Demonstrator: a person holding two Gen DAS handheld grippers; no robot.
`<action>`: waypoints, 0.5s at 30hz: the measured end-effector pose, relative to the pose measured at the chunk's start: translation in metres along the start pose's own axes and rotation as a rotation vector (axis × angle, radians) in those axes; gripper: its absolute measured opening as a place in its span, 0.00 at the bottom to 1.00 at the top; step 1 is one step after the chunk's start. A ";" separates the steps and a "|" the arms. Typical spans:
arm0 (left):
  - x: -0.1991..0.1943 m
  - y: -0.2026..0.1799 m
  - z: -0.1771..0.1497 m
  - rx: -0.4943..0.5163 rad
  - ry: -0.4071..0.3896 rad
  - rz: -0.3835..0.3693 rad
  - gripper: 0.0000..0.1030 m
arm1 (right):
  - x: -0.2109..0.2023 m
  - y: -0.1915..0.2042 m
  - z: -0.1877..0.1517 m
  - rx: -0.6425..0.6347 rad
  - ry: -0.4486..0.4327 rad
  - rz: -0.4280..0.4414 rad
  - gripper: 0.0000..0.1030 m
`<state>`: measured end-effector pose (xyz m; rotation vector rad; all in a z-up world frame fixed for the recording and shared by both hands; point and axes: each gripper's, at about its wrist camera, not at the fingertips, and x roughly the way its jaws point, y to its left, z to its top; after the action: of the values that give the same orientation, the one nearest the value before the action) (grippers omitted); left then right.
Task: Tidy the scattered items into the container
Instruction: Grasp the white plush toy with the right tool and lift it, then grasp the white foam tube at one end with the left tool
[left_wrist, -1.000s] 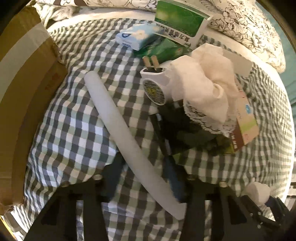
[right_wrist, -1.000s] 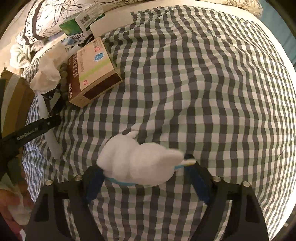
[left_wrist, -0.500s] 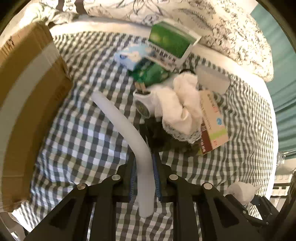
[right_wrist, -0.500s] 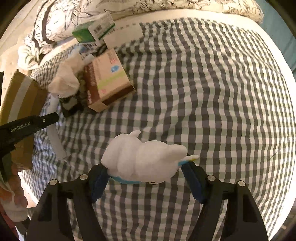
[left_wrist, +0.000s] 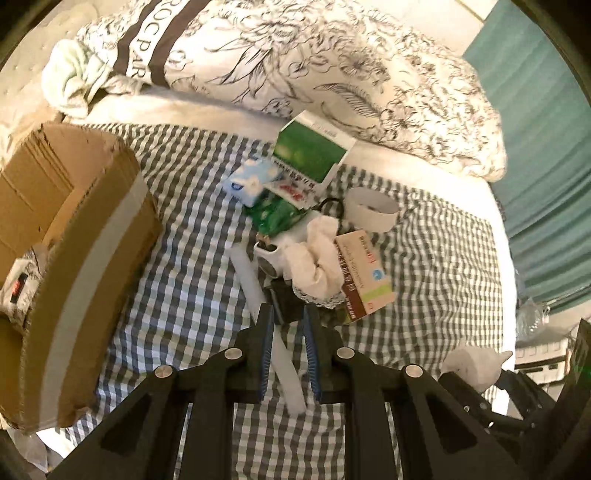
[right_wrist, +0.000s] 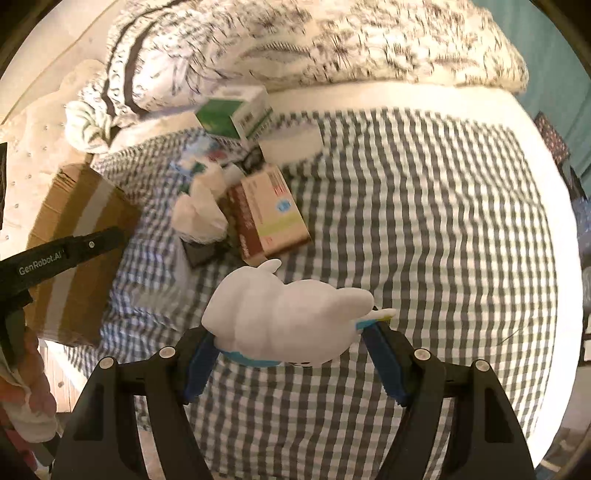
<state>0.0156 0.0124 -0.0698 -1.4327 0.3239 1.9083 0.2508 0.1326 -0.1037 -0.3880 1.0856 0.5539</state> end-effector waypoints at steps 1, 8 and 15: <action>-0.002 0.000 0.001 0.004 -0.002 0.004 0.17 | -0.005 0.002 0.002 -0.002 -0.009 -0.001 0.71; 0.026 0.012 -0.012 -0.044 0.088 0.004 0.78 | -0.013 0.009 0.003 -0.007 -0.028 -0.018 0.71; 0.077 0.006 -0.035 -0.065 0.177 0.025 0.79 | 0.002 0.000 -0.016 -0.007 0.024 -0.044 0.71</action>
<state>0.0276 0.0177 -0.1533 -1.6531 0.3668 1.8299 0.2403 0.1245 -0.1126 -0.4252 1.0962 0.5153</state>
